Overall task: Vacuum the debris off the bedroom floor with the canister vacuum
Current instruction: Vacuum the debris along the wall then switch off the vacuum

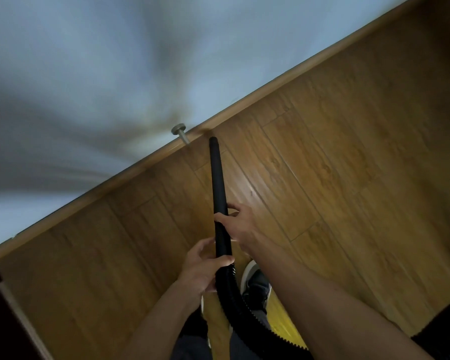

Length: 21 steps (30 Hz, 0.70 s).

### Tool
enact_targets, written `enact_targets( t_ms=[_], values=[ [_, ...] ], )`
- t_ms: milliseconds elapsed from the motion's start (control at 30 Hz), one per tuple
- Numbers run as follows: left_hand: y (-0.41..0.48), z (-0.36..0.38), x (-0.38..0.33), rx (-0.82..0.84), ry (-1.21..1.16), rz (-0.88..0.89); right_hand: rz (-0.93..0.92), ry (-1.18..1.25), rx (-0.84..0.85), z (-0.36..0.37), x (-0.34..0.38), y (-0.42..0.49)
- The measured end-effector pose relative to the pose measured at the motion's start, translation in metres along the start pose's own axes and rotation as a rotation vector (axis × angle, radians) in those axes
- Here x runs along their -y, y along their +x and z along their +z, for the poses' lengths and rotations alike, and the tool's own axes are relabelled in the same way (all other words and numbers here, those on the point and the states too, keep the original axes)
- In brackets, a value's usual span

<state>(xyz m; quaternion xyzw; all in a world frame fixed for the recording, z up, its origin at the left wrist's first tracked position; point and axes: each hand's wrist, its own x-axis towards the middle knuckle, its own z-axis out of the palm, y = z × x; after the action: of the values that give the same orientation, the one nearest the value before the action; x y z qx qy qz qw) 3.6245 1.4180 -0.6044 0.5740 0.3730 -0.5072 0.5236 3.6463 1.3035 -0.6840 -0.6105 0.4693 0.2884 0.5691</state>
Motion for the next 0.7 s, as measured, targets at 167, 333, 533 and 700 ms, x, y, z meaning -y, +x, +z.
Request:
enact_targets(
  t_ms=[167, 333, 533, 700],
  values=[
    [0.000, -0.046, 0.015, -0.050, -0.006, 0.039, -0.014, -0.048, 0.012, 0.052, -0.006, -0.009],
    [-0.004, -0.077, 0.040, -0.072, -0.038, 0.076, -0.030, -0.108, 0.041, 0.083, -0.017, -0.023],
    [-0.003, -0.104, 0.069, -0.096, -0.101, 0.097, -0.022, -0.162, 0.067, 0.114, -0.032, -0.037],
    [-0.009, -0.124, 0.093, -0.124, -0.227, 0.041, -0.029, -0.262, 0.130, 0.145, -0.048, -0.050]
  ],
)
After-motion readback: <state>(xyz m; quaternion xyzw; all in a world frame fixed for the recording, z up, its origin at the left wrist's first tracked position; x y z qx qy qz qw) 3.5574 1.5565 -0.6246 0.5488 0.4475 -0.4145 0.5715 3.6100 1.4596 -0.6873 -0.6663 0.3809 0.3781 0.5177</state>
